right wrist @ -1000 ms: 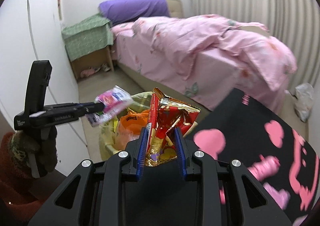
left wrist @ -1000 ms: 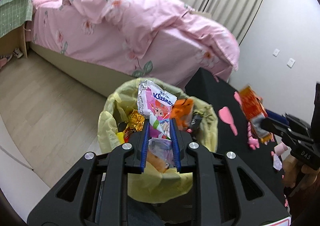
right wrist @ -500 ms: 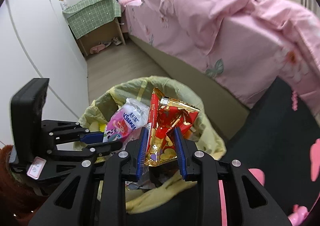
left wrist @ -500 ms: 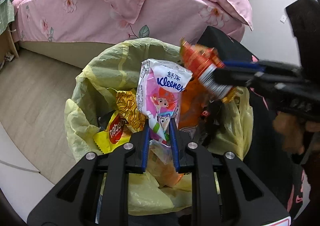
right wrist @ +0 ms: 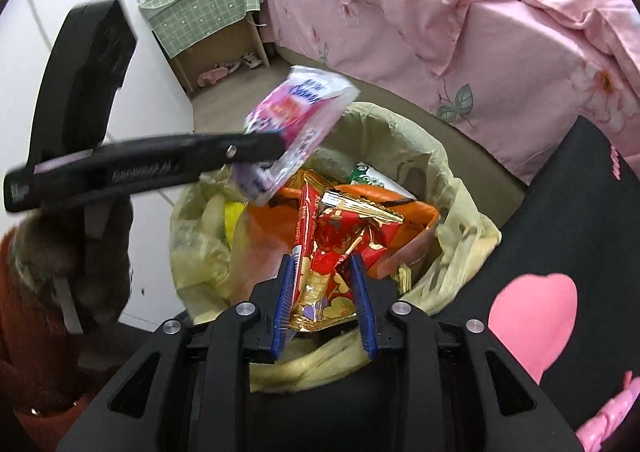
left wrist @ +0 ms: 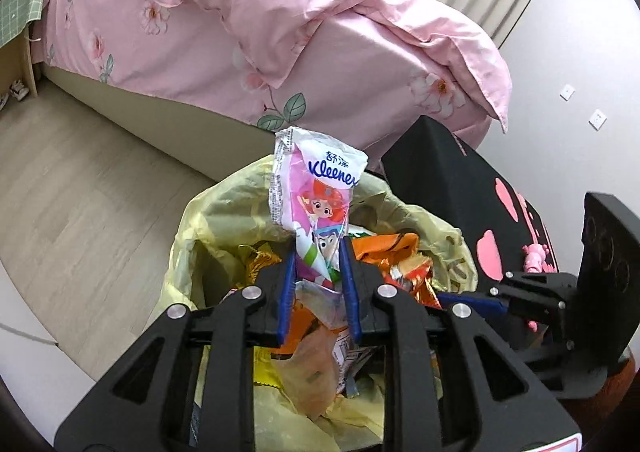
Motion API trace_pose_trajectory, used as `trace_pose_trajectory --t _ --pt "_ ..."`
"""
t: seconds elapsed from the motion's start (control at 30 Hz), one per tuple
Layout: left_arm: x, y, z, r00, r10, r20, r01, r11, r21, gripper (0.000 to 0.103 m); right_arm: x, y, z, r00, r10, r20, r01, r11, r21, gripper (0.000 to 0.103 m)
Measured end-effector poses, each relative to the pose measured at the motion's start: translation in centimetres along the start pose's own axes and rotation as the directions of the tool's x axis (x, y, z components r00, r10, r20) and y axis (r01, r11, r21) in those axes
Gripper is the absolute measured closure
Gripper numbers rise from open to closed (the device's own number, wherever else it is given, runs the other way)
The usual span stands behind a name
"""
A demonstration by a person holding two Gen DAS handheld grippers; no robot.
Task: Collect trash
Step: 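Open both tools to drop the tissue pack and wrapper into the bin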
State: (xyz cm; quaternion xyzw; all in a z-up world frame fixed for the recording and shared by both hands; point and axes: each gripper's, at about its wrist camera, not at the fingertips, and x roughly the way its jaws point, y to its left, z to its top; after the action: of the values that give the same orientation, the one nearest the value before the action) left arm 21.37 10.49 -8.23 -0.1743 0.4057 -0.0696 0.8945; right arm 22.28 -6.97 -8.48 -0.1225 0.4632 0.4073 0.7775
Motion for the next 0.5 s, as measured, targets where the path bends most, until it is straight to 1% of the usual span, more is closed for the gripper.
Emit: trace_pose_trajectory --t 0.03,0.07,0.1,0.13,0.2,0.27,0.3,0.33,0.4,0.43,0.5 --pt "-0.3 0.0 0.0 1.000 -0.007 0.004 0.008 1.000 -0.011 0.071 -0.2 0.2 -0.2 1.000 -0.009 0.004 0.009 1.000 -0.005 0.064" --pt "-0.4 0.0 -0.1 1.000 -0.012 0.006 0.013 1.000 -0.018 0.063 -0.3 0.3 -0.3 1.000 -0.009 0.009 0.010 1.000 -0.009 0.063" --pt "-0.6 0.0 0.0 1.000 -0.016 0.009 0.016 1.000 -0.023 0.061 -0.5 0.5 -0.5 1.000 -0.009 0.016 0.010 1.000 -0.013 0.062" --pt "-1.0 -0.1 0.0 1.000 -0.016 0.015 0.016 0.999 -0.029 0.060 -0.8 0.7 -0.7 1.000 -0.015 0.026 0.015 1.000 -0.024 0.060" --pt "-1.6 -0.3 0.0 1.000 -0.002 0.027 0.003 0.999 -0.033 0.057 -1.2 1.0 -1.0 0.999 -0.032 0.035 0.033 0.999 -0.029 0.060" --pt "-2.7 -0.4 0.2 0.998 0.027 0.056 -0.025 0.999 -0.044 0.056 -1.8 1.3 -1.1 0.998 -0.040 0.050 0.042 0.999 -0.032 0.060" --pt "-3.4 -0.5 0.4 0.996 0.042 0.080 -0.038 0.998 -0.051 0.056 -2.5 1.4 -1.3 0.996 -0.047 0.075 0.049 0.998 -0.037 0.059" --pt "-3.9 -0.5 0.5 0.994 0.054 0.099 -0.048 0.997 -0.056 0.056 -2.9 1.5 -1.4 0.994 -0.049 0.094 0.053 0.998 -0.041 0.056" --pt "-5.6 -0.5 0.7 0.984 0.083 0.156 -0.072 0.995 -0.075 0.055 -4.4 1.7 -1.8 0.985 -0.058 0.160 0.068 0.996 -0.058 0.050" --pt "-6.3 -0.6 0.8 0.980 0.091 0.175 -0.078 0.994 -0.080 0.054 -5.7 1.7 -2.0 0.977 -0.085 0.196 0.097 0.994 -0.050 0.050" --pt "-7.2 -1.1 0.9 0.976 0.095 0.194 -0.082 0.994 -0.075 0.052 -7.0 1.5 -2.5 0.969 -0.100 0.227 0.110 0.994 -0.028 0.050"
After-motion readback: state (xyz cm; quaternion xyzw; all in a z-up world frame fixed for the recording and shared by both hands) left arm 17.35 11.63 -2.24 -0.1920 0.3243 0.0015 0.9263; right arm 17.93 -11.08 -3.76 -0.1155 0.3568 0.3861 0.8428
